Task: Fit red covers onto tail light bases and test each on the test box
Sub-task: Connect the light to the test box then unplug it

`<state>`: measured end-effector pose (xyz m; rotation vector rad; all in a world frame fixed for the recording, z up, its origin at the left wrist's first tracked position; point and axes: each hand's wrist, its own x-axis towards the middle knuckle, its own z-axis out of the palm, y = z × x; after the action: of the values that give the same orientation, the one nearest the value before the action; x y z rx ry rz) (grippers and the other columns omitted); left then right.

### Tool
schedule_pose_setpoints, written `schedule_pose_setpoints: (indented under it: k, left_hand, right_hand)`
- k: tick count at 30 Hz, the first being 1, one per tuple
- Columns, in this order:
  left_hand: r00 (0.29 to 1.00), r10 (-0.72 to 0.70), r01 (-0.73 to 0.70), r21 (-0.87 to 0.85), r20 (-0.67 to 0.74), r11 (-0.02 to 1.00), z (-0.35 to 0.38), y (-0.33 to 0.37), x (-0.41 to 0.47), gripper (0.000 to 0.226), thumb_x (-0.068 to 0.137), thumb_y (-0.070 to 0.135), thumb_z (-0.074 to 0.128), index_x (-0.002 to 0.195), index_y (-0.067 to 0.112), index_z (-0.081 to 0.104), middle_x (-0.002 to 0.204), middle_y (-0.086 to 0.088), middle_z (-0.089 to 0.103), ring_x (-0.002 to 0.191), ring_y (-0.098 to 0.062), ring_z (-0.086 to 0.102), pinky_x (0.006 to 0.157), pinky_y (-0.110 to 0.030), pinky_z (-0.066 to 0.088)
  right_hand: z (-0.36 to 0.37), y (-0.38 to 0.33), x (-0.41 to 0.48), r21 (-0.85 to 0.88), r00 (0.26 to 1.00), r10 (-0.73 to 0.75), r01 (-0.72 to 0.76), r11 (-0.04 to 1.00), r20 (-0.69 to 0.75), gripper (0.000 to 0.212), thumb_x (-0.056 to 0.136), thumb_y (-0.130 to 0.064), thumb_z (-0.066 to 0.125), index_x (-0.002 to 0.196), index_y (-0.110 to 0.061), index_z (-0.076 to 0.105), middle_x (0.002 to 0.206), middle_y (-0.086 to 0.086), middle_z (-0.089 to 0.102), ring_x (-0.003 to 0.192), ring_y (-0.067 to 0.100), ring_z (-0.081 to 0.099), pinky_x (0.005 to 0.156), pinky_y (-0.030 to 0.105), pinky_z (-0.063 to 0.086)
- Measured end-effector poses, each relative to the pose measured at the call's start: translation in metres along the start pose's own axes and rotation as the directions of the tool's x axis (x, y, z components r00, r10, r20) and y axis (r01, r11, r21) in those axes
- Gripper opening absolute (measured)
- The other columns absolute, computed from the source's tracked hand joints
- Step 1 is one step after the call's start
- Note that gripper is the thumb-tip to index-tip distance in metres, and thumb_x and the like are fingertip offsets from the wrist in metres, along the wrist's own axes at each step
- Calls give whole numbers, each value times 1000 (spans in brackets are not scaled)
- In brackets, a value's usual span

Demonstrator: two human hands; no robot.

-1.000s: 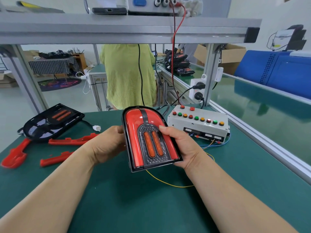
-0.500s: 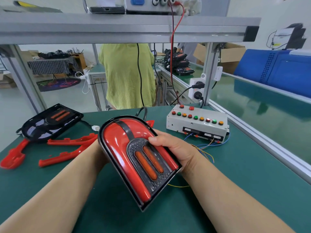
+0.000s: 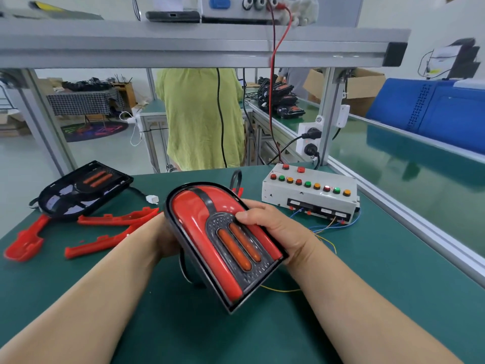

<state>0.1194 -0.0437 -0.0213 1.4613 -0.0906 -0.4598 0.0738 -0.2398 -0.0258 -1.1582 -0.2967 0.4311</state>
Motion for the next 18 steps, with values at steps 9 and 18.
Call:
schedule_pose_setpoints:
  k: [9, 18]
  left_hand:
    - [1000, -3, 3, -18, 13, 1000, 15, 15, -7, 38, 99, 3, 47, 131, -19, 47, 136, -38, 49, 128, -50, 43, 117, -57, 26]
    - [998, 68, -68, 54, -6, 996, 25, 11, -1, 25, 99, -5, 43, 116, -13, 59, 96, -21, 70, 80, -30, 70, 78, -42, 61]
  right_hand:
    - [-11, -2, 3, 210, 980, 20, 22, 977, -197, 41, 76, -13, 68, 114, -4, 56, 99, 20, 66, 78, 29, 67, 76, 43, 57]
    - [-11, 4, 6, 291, 979, 31, 29, 956, -202, 38, 77, -20, 64, 113, -9, 59, 93, 15, 71, 74, 25, 70, 73, 42, 60]
